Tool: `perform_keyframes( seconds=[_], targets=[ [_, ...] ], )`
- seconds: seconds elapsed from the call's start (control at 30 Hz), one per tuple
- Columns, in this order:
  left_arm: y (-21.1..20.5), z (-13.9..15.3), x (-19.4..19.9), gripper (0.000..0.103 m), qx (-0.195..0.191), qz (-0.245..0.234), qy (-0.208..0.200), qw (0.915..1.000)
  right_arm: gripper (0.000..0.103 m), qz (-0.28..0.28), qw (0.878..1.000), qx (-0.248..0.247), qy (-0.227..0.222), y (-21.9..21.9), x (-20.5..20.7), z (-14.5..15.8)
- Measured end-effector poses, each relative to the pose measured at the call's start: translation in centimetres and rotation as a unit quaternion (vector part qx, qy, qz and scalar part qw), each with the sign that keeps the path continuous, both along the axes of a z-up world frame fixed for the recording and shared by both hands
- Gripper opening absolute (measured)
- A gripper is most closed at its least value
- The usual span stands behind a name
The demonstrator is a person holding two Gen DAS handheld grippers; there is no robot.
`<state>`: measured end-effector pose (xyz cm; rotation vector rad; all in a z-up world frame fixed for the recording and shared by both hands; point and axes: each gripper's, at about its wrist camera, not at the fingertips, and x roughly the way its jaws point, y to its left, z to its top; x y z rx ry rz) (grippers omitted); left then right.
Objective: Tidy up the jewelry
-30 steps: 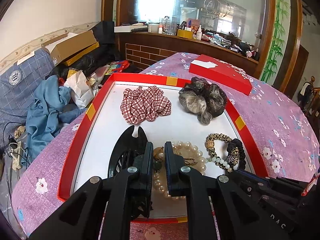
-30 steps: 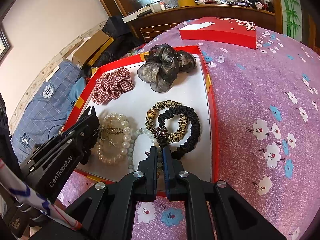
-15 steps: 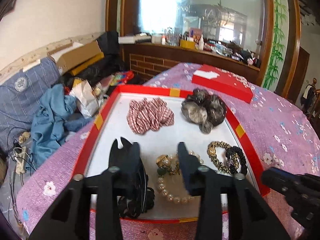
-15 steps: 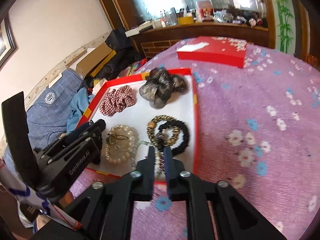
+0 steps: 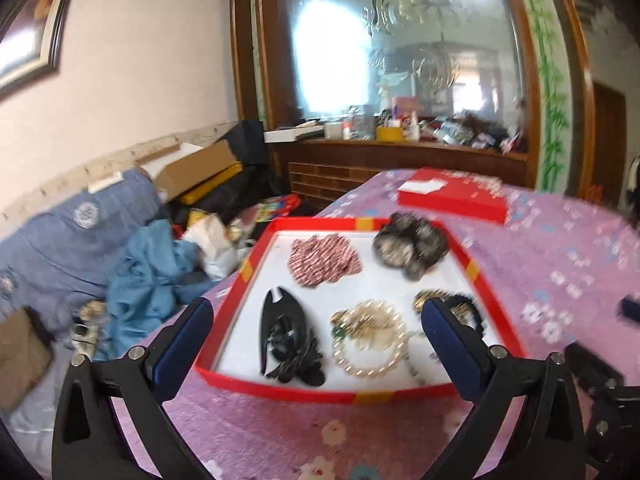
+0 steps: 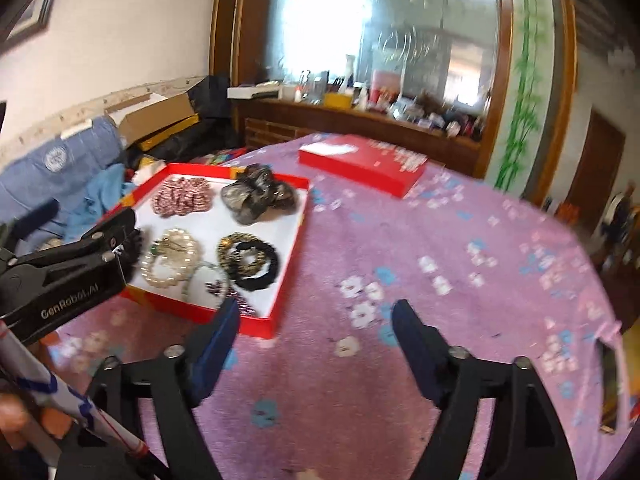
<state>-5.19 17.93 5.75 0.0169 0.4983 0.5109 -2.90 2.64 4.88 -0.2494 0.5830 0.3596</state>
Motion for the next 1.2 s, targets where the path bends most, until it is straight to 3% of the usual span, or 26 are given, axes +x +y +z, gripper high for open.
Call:
perform_keyframes(
  seconds=[0.1,0.3,0.47,1.2],
  targets=[
    [0.3,-0.4,0.6,0.103,0.008,0.044,0.020,0.9988,0.090,0.009,1.000,-0.018,-0.008,0.5,-0.5,-0.2],
    [1.2,-0.4,0.6,0.103,-0.013,0.049,0.014,0.9986,0.091,0.009,1.000,-0.020,0.001,0.6,-0.4,-0.3],
    [0.8,-0.2,0.2,0.103,0.012,0.072,0.016,0.9972,0.091,0.004,1.000,-0.021,0.004,0.7,-0.5,-0.4],
    [0.6,-0.6,0.1,0.103,0.024,0.083,0.027,0.9959,0.092,0.001,1.000,-0.026,0.004,0.9,-0.3,-0.6]
  ],
)
